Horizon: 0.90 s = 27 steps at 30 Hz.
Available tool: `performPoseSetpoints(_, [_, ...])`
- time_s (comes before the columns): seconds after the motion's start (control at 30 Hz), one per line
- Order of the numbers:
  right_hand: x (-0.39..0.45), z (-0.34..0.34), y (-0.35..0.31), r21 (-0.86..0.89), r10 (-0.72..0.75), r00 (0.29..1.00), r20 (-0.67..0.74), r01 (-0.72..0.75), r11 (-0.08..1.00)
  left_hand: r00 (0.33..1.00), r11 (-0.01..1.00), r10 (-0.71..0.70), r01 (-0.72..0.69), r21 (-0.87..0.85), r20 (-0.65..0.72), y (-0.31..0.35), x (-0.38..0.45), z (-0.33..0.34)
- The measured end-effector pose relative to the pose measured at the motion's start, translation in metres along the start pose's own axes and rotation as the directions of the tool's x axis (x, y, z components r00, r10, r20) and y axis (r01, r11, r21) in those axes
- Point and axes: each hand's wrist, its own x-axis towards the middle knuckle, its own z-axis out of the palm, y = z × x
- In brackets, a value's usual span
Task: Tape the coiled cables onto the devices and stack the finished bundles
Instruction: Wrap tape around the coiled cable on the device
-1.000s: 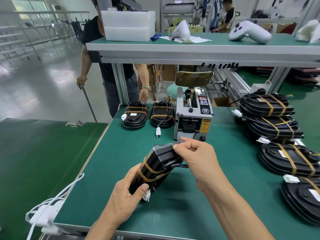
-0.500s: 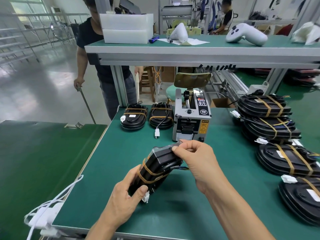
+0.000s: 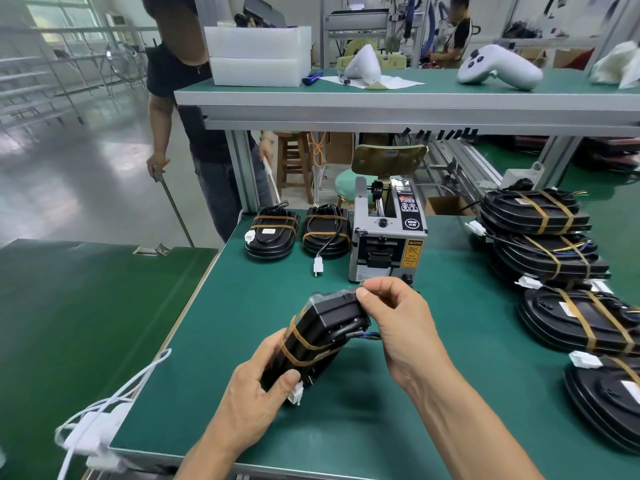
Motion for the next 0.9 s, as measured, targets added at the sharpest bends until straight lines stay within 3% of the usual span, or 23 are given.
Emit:
performPoseSetpoints(0.17, [-0.002,-0.004,0.000,0.040,0.009,0.999,0.035,-0.010,0.999,1.000,1.000,-0.013,0.013,0.006,0.006,-0.005,0.000,0.000])
performPoseSetpoints(0.67, [-0.013,0.000,0.003,-0.140,-0.060,0.997,0.048,0.066,0.988,0.999,1.000,-0.029,0.029,0.006,0.017,-0.008,0.000,0.000])
performPoseSetpoints(0.8, [-0.009,-0.002,0.004,-0.109,-0.040,0.996,0.080,0.048,0.993,1.000,1.000,-0.028,0.028,0.001,0.008,-0.006,0.000,0.001])
performPoseSetpoints(0.9, [-0.002,-0.012,0.003,0.061,0.027,0.988,0.152,-0.037,0.997,0.998,0.996,-0.061,0.060,-0.065,-0.019,-0.002,0.001,0.002])
